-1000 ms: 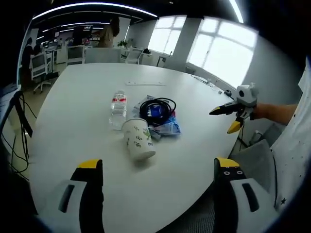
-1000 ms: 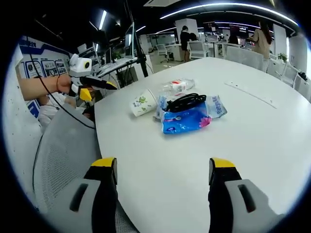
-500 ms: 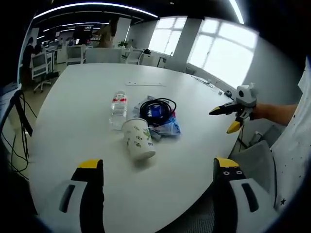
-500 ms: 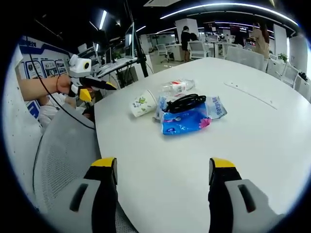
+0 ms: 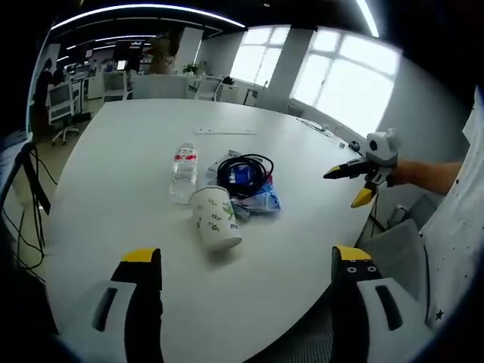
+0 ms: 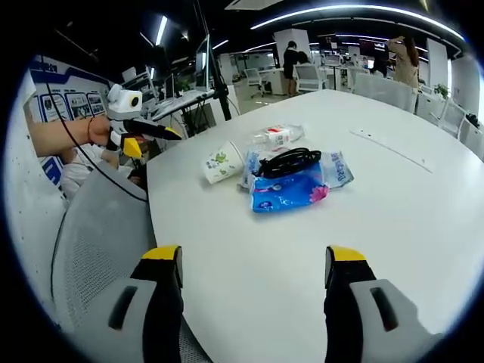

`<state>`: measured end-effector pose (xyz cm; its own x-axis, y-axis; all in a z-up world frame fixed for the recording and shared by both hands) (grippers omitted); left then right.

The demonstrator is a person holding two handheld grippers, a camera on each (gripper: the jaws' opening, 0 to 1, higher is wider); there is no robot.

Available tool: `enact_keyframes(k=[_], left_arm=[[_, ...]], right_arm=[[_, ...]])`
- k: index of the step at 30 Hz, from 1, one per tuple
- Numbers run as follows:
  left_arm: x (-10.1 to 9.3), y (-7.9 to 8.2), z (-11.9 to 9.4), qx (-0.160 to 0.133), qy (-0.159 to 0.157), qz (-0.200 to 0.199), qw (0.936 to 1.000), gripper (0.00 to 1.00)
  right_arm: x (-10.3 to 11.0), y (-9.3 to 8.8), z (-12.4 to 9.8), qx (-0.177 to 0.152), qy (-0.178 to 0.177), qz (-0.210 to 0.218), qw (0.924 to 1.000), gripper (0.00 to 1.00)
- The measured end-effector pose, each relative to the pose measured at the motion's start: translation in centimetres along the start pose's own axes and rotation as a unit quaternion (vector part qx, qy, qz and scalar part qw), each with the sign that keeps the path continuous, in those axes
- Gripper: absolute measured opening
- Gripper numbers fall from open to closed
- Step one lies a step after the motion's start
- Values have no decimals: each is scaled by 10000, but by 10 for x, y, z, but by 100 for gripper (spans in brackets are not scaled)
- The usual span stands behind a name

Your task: Arrange the tabletop items into an orderly group along one side of the table until the central work area is clear of visible clutter.

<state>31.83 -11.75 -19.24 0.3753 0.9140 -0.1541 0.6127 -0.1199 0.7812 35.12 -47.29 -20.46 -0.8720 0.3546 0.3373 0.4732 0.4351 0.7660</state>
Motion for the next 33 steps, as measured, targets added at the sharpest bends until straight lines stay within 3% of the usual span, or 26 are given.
enact_keyframes(k=[33], left_arm=[[-3, 18, 14, -81, -85, 41, 9999, 94]], right_arm=[[-10, 8, 4, -105, -28, 136, 9998, 74]])
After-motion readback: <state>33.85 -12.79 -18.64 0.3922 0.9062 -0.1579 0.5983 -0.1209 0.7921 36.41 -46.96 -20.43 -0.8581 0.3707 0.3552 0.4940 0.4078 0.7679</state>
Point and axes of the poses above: the point that each gripper's makers call its tool centre point, and the gripper's own axes: z roughly forward along the fingers, x roughly to its left, y roughly out of its top, the point moved 8 cm from there along -z, roughly backward along the fingers, and after that the axes turned 15 degrees about y, right-handed, at the moved point
